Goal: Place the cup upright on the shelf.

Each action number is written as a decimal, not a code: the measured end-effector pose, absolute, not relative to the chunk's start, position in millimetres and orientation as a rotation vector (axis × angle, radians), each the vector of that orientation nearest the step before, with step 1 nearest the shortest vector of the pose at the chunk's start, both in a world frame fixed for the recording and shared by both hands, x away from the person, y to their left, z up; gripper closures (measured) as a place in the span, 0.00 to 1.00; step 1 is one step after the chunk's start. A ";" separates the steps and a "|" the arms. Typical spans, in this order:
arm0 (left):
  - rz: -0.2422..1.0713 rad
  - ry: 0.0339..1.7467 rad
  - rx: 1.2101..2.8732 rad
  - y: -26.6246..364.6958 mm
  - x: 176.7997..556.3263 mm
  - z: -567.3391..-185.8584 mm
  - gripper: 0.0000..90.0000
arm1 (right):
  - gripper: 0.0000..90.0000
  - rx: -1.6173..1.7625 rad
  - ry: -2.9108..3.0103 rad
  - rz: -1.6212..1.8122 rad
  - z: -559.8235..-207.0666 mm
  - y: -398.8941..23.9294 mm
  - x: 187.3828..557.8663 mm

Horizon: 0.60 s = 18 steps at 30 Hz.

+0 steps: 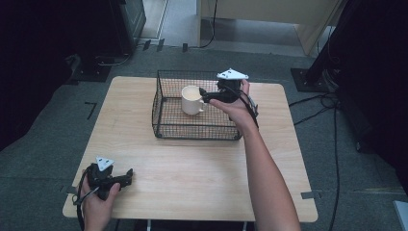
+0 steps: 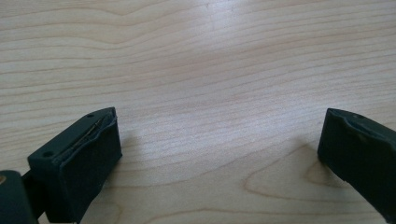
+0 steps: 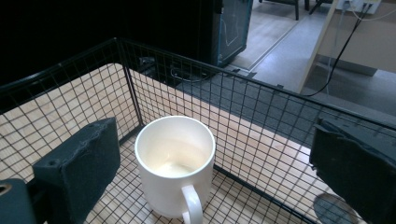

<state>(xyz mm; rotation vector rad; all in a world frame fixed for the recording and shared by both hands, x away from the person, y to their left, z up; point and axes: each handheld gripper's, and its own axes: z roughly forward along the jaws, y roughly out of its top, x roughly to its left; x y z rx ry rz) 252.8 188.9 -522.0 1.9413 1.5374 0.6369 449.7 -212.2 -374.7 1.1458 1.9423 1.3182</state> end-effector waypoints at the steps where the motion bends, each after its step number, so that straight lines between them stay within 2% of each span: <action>1: 0.637 1.537 1.941 188.9 252.8 -522.0 0.00 | 0.01 1.146 1.942 1.318 -374.7 -212.2 449.7; 9: 0.637 1.538 1.940 188.8 252.8 -522.0 0.00 | 0.00 1.248 1.939 1.310 -363.8 -218.6 419.0; 18: 0.637 1.538 1.939 188.8 252.8 -522.0 0.00 | 0.00 1.246 1.972 1.268 -368.7 -224.3 387.6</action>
